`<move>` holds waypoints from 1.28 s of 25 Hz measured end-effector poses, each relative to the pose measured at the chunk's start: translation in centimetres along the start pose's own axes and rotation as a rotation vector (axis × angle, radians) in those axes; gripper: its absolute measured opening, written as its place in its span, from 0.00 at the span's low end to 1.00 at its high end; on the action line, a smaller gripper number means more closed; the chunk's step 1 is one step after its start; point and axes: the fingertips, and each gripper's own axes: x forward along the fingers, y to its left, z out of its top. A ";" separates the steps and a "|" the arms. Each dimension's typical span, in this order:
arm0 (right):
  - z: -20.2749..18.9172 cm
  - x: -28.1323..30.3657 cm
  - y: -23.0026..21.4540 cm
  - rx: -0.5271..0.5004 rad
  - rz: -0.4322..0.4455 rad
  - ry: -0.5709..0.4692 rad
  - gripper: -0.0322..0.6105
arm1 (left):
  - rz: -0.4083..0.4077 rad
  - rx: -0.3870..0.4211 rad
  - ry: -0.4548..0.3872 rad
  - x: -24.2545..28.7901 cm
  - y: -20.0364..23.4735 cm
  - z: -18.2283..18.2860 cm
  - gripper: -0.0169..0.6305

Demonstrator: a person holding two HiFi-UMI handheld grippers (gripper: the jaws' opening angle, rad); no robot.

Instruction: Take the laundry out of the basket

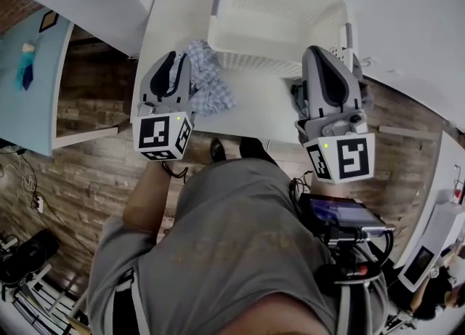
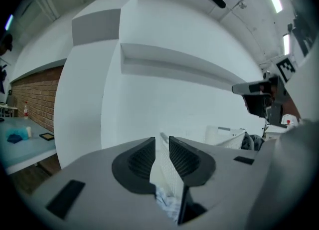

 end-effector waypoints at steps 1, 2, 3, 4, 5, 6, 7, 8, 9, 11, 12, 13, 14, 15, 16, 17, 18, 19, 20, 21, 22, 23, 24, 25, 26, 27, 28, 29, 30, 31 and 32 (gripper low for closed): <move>-0.1 0.2 0.2 0.006 0.003 -0.006 0.06 | 0.001 0.010 -0.025 -0.2 -0.1 1.6 0.16; -0.1 0.3 0.4 0.011 0.006 -0.013 0.06 | 0.000 0.023 -0.050 -0.5 -0.2 3.1 0.13; 0.0 0.4 0.6 0.015 0.009 -0.022 0.06 | -0.002 0.036 -0.075 -0.8 -0.5 4.5 0.11; 0.2 0.4 0.7 0.019 0.012 -0.031 0.06 | -0.004 0.047 -0.100 -1.1 -0.8 5.9 0.10; 0.5 0.4 0.9 0.022 0.015 -0.042 0.06 | -0.007 0.055 -0.123 -1.4 -1.1 7.2 0.09; 0.8 0.5 1.0 0.024 0.017 -0.052 0.06 | -0.012 0.059 -0.143 -1.6 -1.4 8.3 0.09; 1.0 0.5 1.1 0.026 0.019 -0.063 0.06 | -0.016 0.060 -0.160 -1.8 -1.7 9.4 0.09; 1.3 0.6 1.2 0.027 0.020 -0.073 0.06 | -0.020 0.061 -0.177 -2.0 -2.0 10.4 0.08; 1.5 0.6 1.3 0.028 0.020 -0.082 0.06 | -0.025 0.062 -0.193 -2.1 -2.3 11.3 0.08; 1.8 0.6 1.2 0.029 0.015 -0.096 0.06 | -0.039 0.063 -0.225 -2.3 -3.0 13.0 0.08; 1.8 0.6 1.1 0.030 0.011 -0.101 0.06 | -0.047 0.062 -0.236 -2.3 -3.3 13.7 0.08; 1.8 0.6 1.0 0.032 0.006 -0.104 0.06 | -0.055 0.061 -0.244 -2.4 -3.7 14.3 0.08; 1.8 0.6 0.9 0.035 0.002 -0.107 0.06 | -0.063 0.059 -0.249 -2.4 -4.1 14.8 0.07; 1.8 0.6 0.8 0.037 -0.001 -0.109 0.06 | -0.071 0.057 -0.253 -2.4 -4.5 15.2 0.08; 1.8 0.6 0.8 0.039 -0.004 -0.111 0.06 | -0.079 0.057 -0.256 -2.4 -4.9 15.6 0.07; 1.8 0.6 0.8 0.040 -0.006 -0.114 0.06 | -0.086 0.058 -0.260 -2.4 -5.3 15.9 0.07; 1.8 0.7 0.9 0.040 -0.007 -0.117 0.06 | -0.095 0.062 -0.262 -2.3 -5.7 16.2 0.05; 1.9 0.7 1.0 0.040 -0.007 -0.121 0.06 | -0.104 0.067 -0.265 -2.3 -6.1 16.4 0.04; 1.9 0.8 1.0 0.039 -0.006 -0.123 0.06 | -0.115 0.072 -0.268 -2.2 -6.6 16.6 0.04; 2.0 0.9 1.1 0.039 -0.007 -0.123 0.06 | -0.123 0.076 -0.270 -2.1 -7.0 16.8 0.04; 2.0 1.0 1.1 0.039 -0.009 -0.120 0.06 | -0.128 0.079 -0.272 -2.0 -7.3 16.9 0.04; 2.0 1.0 1.2 0.039 -0.009 -0.117 0.06 | -0.132 0.080 -0.272 -1.9 -7.6 16.9 0.04; 1.9 1.1 1.2 0.039 -0.008 -0.118 0.06 | -0.134 0.080 -0.270 -1.8 -7.8 16.8 0.04; 1.9 1.1 1.3 0.038 -0.006 -0.120 0.06 | -0.136 0.078 -0.268 -1.7 -7.9 16.7 0.04; 1.9 1.1 1.3 0.037 -0.004 -0.119 0.06 | -0.137 0.075 -0.265 -1.5 -8.1 16.6 0.04; 1.8 1.2 1.4 0.035 -0.003 -0.115 0.06 | -0.138 0.071 -0.261 -1.4 -8.1 16.5 0.04; 1.8 1.3 1.4 0.032 0.001 -0.108 0.06 | -0.138 0.067 -0.257 -1.3 -8.2 16.4 0.04; 1.8 1.4 1.5 0.028 0.005 -0.102 0.06 | -0.138 0.062 -0.253 -1.2 -8.2 16.2 0.04; 1.8 1.5 1.6 0.023 0.011 -0.098 0.06 | -0.137 0.057 -0.249 -1.0 -8.2 16.0 0.04; 1.9 1.6 1.7 0.018 0.016 -0.099 0.06 | -0.137 0.052 -0.246 -0.9 -8.1 15.9 0.04; 2.0 1.7 1.8 0.015 0.020 -0.104 0.06 | -0.136 0.047 -0.244 -0.8 -8.1 15.7 0.04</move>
